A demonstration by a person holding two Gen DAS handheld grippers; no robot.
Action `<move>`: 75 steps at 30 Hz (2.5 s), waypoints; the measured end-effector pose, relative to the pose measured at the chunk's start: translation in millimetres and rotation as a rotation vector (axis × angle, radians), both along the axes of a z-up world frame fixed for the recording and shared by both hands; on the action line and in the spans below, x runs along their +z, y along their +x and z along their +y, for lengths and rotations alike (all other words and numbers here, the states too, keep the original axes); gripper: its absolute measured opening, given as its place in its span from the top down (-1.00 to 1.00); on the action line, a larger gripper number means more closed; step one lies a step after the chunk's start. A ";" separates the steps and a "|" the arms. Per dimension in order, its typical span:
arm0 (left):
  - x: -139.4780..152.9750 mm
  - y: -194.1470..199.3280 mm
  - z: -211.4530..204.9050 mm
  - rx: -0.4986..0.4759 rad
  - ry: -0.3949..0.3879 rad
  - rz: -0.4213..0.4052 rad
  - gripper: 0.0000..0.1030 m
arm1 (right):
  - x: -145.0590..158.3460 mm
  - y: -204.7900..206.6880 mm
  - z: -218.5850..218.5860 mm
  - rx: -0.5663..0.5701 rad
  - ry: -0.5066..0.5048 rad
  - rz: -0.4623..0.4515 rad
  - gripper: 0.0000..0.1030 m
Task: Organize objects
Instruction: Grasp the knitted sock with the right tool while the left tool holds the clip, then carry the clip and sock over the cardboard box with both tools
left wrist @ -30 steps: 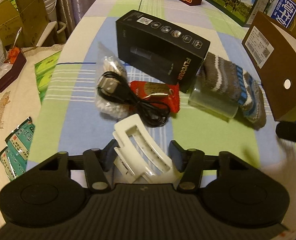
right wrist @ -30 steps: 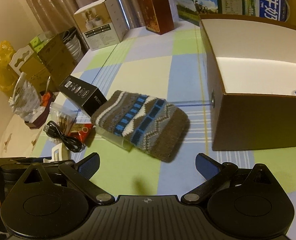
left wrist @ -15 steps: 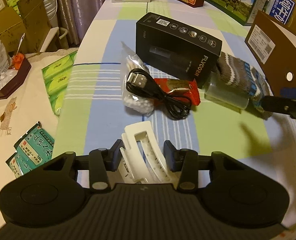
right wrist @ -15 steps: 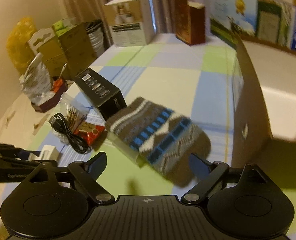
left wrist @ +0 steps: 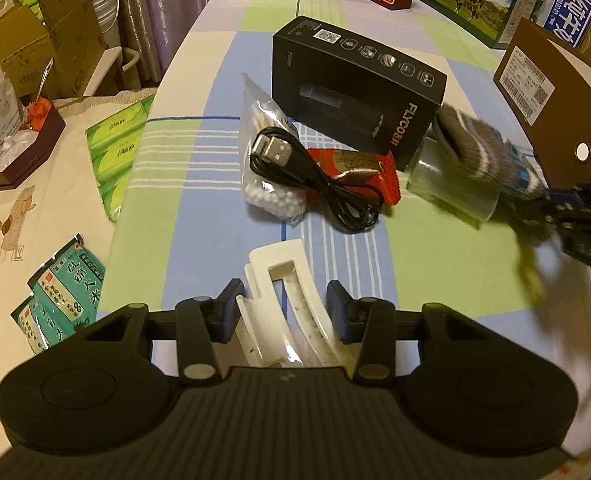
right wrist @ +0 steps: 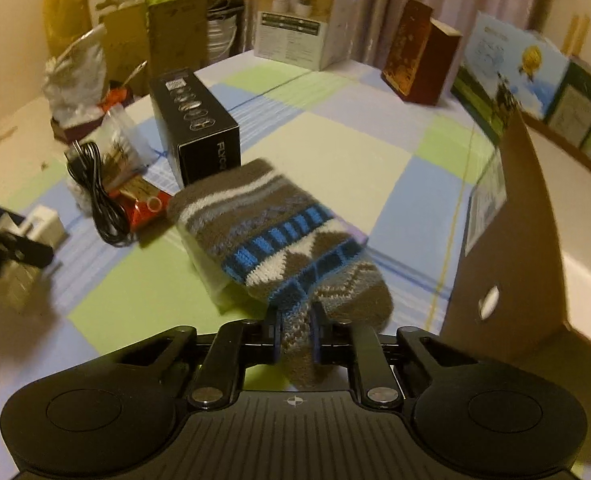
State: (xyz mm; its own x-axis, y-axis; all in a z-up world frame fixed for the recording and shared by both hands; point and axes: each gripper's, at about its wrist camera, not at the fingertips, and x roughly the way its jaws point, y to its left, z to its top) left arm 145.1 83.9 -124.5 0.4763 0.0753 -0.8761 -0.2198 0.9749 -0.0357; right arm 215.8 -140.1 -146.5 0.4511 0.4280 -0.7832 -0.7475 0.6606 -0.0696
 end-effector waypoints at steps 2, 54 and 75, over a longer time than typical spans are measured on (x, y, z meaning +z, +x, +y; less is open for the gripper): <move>0.0 -1.1 -1.0 0.001 0.000 0.002 0.24 | 8.1 -1.4 -9.7 -0.027 0.026 0.065 0.80; 16.9 -40.1 -68.1 -0.067 -0.036 -0.002 0.35 | 26.8 -45.1 -97.9 -0.014 0.143 0.274 0.46; 100.2 13.5 -171.1 -0.307 -0.069 -0.170 0.35 | 98.2 -17.9 -195.2 -0.190 0.316 0.204 0.46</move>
